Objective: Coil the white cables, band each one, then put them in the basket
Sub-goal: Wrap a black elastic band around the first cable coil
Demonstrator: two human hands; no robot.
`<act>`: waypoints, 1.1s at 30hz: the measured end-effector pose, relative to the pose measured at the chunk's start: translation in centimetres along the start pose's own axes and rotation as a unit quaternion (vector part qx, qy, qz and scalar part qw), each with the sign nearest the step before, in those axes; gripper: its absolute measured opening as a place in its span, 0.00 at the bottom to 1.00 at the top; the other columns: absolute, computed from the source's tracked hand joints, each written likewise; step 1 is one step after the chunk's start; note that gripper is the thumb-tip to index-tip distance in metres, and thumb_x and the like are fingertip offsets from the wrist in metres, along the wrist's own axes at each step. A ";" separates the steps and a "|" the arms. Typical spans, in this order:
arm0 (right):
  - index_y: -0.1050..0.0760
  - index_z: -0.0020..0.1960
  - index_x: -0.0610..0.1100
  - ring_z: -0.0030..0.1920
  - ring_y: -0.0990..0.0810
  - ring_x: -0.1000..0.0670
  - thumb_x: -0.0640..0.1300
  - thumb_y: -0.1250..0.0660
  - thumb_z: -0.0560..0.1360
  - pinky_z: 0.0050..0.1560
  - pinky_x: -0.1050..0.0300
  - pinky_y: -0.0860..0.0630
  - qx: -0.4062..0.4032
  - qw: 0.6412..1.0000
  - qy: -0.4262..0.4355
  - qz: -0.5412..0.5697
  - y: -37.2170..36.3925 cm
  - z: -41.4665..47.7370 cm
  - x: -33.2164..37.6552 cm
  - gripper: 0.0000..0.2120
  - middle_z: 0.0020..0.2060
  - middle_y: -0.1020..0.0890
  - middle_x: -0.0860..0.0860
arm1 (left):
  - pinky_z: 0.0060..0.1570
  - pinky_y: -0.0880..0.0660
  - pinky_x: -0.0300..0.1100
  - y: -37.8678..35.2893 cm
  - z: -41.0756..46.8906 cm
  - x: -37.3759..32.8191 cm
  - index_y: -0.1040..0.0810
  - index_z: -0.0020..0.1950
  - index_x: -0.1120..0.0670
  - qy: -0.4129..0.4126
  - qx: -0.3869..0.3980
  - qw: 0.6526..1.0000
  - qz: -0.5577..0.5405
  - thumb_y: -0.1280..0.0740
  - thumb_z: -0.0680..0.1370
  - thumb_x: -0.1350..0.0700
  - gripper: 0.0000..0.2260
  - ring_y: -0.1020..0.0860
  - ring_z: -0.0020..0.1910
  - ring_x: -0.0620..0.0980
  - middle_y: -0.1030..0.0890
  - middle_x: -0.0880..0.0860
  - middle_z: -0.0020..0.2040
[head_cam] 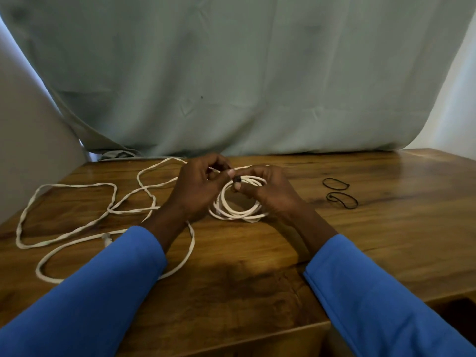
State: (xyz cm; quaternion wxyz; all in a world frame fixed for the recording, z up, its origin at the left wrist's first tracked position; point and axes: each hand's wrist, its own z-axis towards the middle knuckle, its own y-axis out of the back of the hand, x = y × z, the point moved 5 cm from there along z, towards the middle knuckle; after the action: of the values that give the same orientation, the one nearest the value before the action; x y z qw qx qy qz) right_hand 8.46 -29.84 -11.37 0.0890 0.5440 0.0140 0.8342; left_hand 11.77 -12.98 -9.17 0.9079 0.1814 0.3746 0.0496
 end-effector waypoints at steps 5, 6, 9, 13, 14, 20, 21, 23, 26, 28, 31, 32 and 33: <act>0.14 0.51 0.43 0.49 0.13 0.48 0.40 0.20 0.71 0.57 0.46 0.17 -0.026 0.995 0.058 -0.079 -0.2 -0.1 0.7 0.10 0.46 0.12 0.49 | 0.34 0.26 0.32 0.0 0.0 -0.1 0.17 0.46 0.60 0.092 -0.007 0.990 -0.105 0.27 0.77 0.65 0.01 0.21 0.31 0.39 0.17 0.49 0.35; 0.14 0.51 0.43 0.49 0.13 0.49 0.40 0.21 0.71 0.56 0.47 0.17 -0.028 0.995 0.062 -0.078 -0.3 -0.2 0.9 0.09 0.46 0.12 0.49 | 0.30 0.27 0.31 -0.1 0.0 -0.1 0.17 0.46 0.61 0.119 -0.014 0.984 -0.133 0.28 0.77 0.66 0.01 0.23 0.27 0.39 0.18 0.49 0.32; 0.15 0.52 0.41 0.49 0.13 0.50 0.38 0.22 0.72 0.55 0.50 0.18 -0.027 0.992 0.091 -0.083 -0.6 -0.6 1.5 0.09 0.47 0.12 0.49 | 0.24 0.30 0.30 0.0 -0.1 -0.2 0.17 0.48 0.62 0.193 -0.029 0.963 -0.187 0.27 0.77 0.65 0.01 0.25 0.22 0.38 0.19 0.50 0.32; 0.22 0.63 0.45 0.52 0.14 0.49 0.36 0.22 0.72 0.54 0.52 0.18 -0.018 0.991 0.112 -0.072 -0.6 -1.1 2.2 0.22 0.48 0.13 0.46 | 0.23 0.29 0.31 0.1 -0.3 0.1 0.18 0.55 0.60 0.250 -0.039 0.942 -0.223 0.25 0.75 0.65 0.10 0.22 0.23 0.39 0.18 0.55 0.38; 0.21 0.63 0.45 0.53 0.14 0.49 0.36 0.23 0.73 0.55 0.52 0.18 -0.014 0.990 0.120 -0.078 -0.7 -1.1 2.3 0.21 0.49 0.13 0.47 | 0.24 0.28 0.32 0.1 -0.3 0.2 0.18 0.56 0.60 0.255 -0.037 0.939 -0.229 0.25 0.75 0.66 0.11 0.21 0.24 0.40 0.17 0.55 0.38; 0.15 0.58 0.44 0.55 0.15 0.55 0.38 0.24 0.75 0.61 0.51 0.20 -0.004 0.983 0.133 -0.125 -0.8 -1.0 2.6 0.12 0.52 0.12 0.52 | 0.48 0.16 0.50 -0.7 -0.2 1.0 0.15 0.52 0.63 0.271 -0.005 0.933 -0.237 0.28 0.75 0.67 0.07 0.15 0.44 0.59 0.14 0.64 0.46; 0.14 0.57 0.45 0.54 0.15 0.56 0.39 0.24 0.75 0.61 0.52 0.20 -0.004 0.982 0.134 -0.136 -0.7 -1.0 2.6 0.11 0.52 0.12 0.53 | 0.53 0.18 0.54 -0.9 -0.2 1.2 0.14 0.49 0.62 0.277 0.006 0.930 -0.241 0.29 0.75 0.67 0.06 0.16 0.47 0.62 0.14 0.65 0.48; 0.14 0.55 0.43 0.53 0.14 0.56 0.39 0.24 0.75 0.59 0.54 0.19 -0.006 0.980 0.143 -0.140 -0.6 -1.0 2.8 0.09 0.50 0.12 0.52 | 0.53 0.19 0.53 -1.1 -0.2 1.5 0.14 0.46 0.60 0.291 0.025 0.920 -0.261 0.31 0.77 0.67 0.06 0.17 0.45 0.62 0.15 0.64 0.46; 0.15 0.53 0.38 0.50 0.13 0.52 0.36 0.25 0.75 0.55 0.57 0.19 -0.007 0.981 0.166 -0.102 -0.4 -0.9 3.2 0.07 0.48 0.12 0.49 | 0.38 0.22 0.43 -1.0 -0.1 1.4 0.18 0.55 0.66 0.315 0.065 0.885 -0.336 0.34 0.80 0.63 0.08 0.22 0.36 0.52 0.21 0.61 0.41; 0.15 0.53 0.38 0.50 0.13 0.50 0.35 0.25 0.75 0.55 0.55 0.19 -0.007 0.979 0.183 -0.089 -0.5 -1.1 3.7 0.07 0.48 0.12 0.49 | 0.33 0.24 0.39 -0.6 0.0 1.3 0.20 0.58 0.68 0.320 0.089 0.872 -0.359 0.32 0.79 0.61 0.12 0.26 0.31 0.48 0.23 0.57 0.37; 0.15 0.54 0.43 0.54 0.16 0.51 0.39 0.24 0.75 0.57 0.49 0.21 -0.034 0.946 0.264 -0.184 -0.9 -1.9 4.5 0.08 0.50 0.13 0.52 | 0.31 0.26 0.36 0.2 0.2 0.7 0.17 0.48 0.60 0.294 0.121 0.895 -0.314 0.27 0.75 0.57 0.07 0.29 0.27 0.44 0.23 0.52 0.32; 0.16 0.54 0.44 0.54 0.18 0.51 0.40 0.24 0.75 0.57 0.50 0.22 -0.043 0.929 0.293 -0.220 -1.1 -2.2 4.8 0.08 0.50 0.14 0.53 | 0.31 0.27 0.36 0.7 0.2 0.5 0.16 0.48 0.58 0.283 0.139 0.904 -0.289 0.26 0.73 0.55 0.08 0.29 0.27 0.43 0.22 0.51 0.32; 0.16 0.55 0.44 0.54 0.19 0.50 0.41 0.24 0.75 0.56 0.51 0.23 -0.052 0.913 0.319 -0.248 -1.3 -2.4 5.0 0.08 0.49 0.15 0.52 | 0.31 0.28 0.36 1.1 0.3 0.3 0.16 0.47 0.57 0.271 0.158 0.910 -0.272 0.26 0.71 0.53 0.09 0.30 0.27 0.43 0.22 0.51 0.33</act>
State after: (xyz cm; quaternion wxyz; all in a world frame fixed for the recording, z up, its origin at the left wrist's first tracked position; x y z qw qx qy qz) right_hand 4.51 -27.60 -7.94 0.3119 0.2226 0.1329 0.9140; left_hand 12.23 -11.96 -8.76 0.7092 0.1931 0.6441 -0.2118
